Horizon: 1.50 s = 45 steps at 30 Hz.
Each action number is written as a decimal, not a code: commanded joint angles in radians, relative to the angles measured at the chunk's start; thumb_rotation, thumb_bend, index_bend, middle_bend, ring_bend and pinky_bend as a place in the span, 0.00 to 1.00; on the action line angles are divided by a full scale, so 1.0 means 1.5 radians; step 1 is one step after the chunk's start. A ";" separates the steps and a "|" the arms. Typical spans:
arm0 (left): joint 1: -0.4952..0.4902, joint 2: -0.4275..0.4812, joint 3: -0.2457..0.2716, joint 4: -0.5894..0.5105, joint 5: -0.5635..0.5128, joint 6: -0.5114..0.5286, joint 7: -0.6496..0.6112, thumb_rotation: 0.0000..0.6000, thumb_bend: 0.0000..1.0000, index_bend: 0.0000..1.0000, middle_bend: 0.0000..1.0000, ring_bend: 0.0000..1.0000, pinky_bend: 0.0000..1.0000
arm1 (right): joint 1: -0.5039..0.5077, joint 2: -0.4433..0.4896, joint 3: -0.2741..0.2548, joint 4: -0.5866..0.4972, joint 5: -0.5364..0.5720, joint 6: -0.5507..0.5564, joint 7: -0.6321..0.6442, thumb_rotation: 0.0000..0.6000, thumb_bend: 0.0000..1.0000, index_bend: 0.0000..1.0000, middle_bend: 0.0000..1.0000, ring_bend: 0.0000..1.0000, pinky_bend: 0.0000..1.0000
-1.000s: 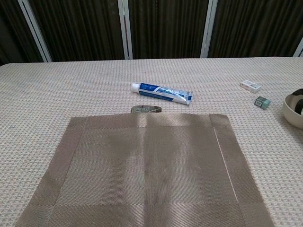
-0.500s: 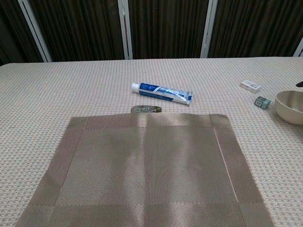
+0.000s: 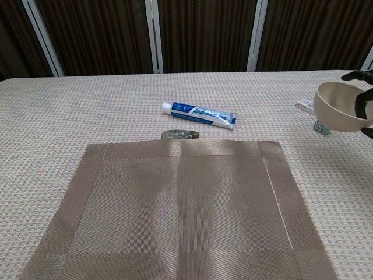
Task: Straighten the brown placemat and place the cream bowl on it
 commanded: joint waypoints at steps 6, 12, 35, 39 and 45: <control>0.000 0.006 0.002 -0.005 0.008 -0.006 -0.019 1.00 0.00 0.00 0.00 0.00 0.00 | 0.077 0.078 -0.034 -0.184 -0.162 -0.028 -0.025 1.00 0.37 0.77 0.04 0.00 0.00; 0.001 0.012 0.005 -0.014 0.008 -0.013 -0.041 1.00 0.00 0.00 0.00 0.00 0.00 | 0.135 0.047 -0.039 -0.220 -0.199 -0.107 -0.077 1.00 0.37 0.77 0.05 0.00 0.00; 0.013 0.056 -0.004 -0.011 -0.009 -0.021 -0.126 1.00 0.00 0.00 0.00 0.00 0.00 | 0.219 -0.165 0.002 -0.135 -0.072 -0.255 -0.290 1.00 0.08 0.00 0.00 0.00 0.00; 0.013 0.055 -0.005 -0.014 -0.009 -0.025 -0.125 1.00 0.00 0.00 0.00 0.00 0.00 | 0.209 -0.144 0.006 -0.172 -0.033 -0.255 -0.334 1.00 0.00 0.00 0.00 0.00 0.00; 0.014 0.054 -0.004 -0.014 -0.004 -0.025 -0.121 1.00 0.00 0.00 0.00 0.00 0.00 | 0.171 -0.064 -0.006 -0.259 -0.052 -0.184 -0.339 1.00 0.00 0.00 0.00 0.00 0.00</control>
